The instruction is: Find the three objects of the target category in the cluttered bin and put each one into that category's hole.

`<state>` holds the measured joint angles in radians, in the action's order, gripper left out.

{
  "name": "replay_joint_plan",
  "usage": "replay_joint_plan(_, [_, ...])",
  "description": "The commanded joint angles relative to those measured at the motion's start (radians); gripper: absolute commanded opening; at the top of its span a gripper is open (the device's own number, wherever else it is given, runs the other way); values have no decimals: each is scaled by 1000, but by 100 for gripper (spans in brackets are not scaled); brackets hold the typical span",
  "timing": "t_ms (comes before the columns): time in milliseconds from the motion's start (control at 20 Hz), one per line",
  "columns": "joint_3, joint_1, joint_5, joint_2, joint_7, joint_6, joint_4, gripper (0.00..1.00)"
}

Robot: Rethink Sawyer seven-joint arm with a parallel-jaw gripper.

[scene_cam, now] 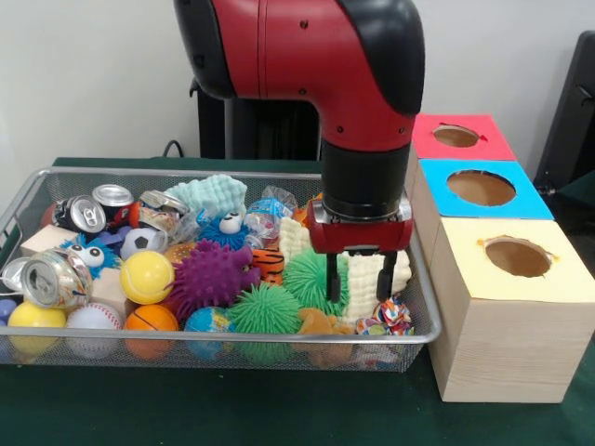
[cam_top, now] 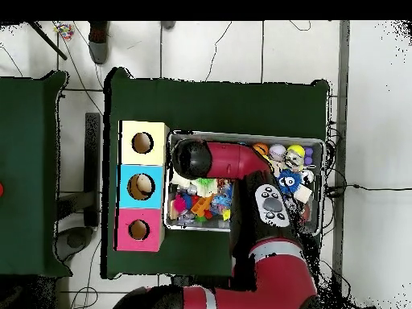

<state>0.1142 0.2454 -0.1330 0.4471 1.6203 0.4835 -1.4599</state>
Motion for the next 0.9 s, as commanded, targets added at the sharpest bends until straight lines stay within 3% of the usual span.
replay_joint_plan(50, [68,42,-29,-81,54,-49,-29,100])
replay_joint_plan(400, [110,103,-47,-72,1,-51,-72,100])
replay_joint_plan(900, [132,135,-61,-50,-4,-46,-102,100])
